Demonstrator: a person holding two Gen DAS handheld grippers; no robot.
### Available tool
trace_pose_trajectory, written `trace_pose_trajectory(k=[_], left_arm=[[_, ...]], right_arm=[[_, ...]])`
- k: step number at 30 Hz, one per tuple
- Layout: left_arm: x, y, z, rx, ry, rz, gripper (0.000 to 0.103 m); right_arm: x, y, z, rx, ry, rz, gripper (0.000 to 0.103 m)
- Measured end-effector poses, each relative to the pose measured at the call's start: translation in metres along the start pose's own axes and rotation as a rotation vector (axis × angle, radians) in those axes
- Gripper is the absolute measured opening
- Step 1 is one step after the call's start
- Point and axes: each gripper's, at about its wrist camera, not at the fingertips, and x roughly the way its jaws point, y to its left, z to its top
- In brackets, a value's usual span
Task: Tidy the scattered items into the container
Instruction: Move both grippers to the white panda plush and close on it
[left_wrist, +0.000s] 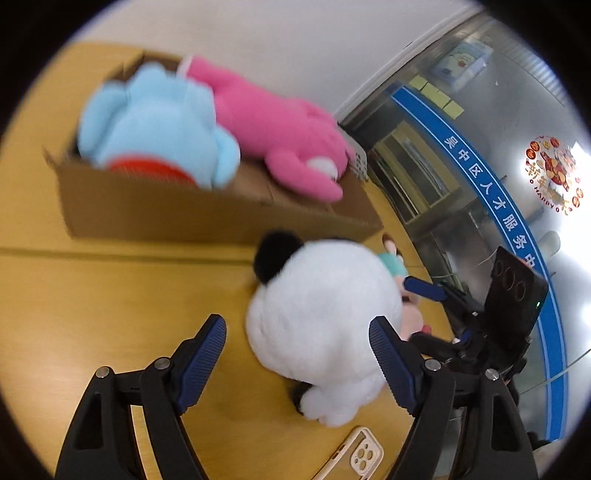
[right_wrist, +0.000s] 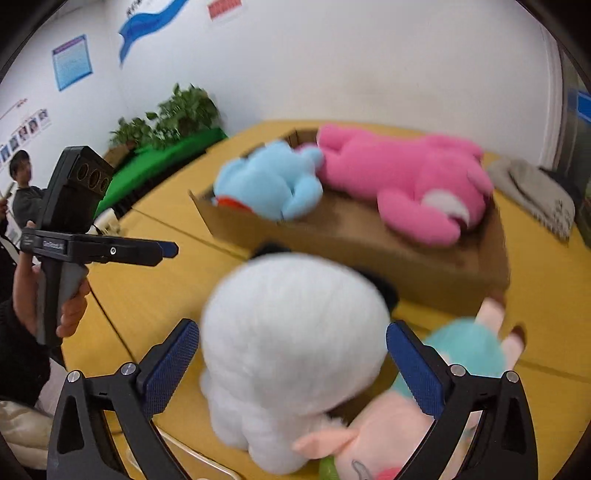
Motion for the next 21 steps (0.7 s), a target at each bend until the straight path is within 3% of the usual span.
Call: trace_pose_trajectory(k=[6, 9, 14, 18, 21], left_arm=[[0.031, 0.018, -0.015, -0.030, 0.059, -0.135, 0.080], [0.016, 0.015, -0.021, 0.021, 0.047, -0.117, 0.080], [-0.017, 0.020, -0.038, 0.048, 0.039, -0.089, 0.080], [-0.042, 0.028, -0.036, 0.042, -0.007, -0.066, 0.080], [-0.037, 0.033, -0.026, 0.015, -0.019, -0.081, 0.080]], right_arm=[[0.040, 0.023, -0.022, -0.033, 0.061, -0.018, 0.101], [0.043, 0.039, -0.027, -0.047, 0.067, 0.002, 0.101], [0.035, 0.058, -0.041, -0.059, 0.057, 0.117, 0.101], [0.024, 0.042, -0.039, 0.005, 0.016, 0.129, 0.099], [0.022, 0.018, -0.025, 0.084, 0.001, 0.104, 0.100]])
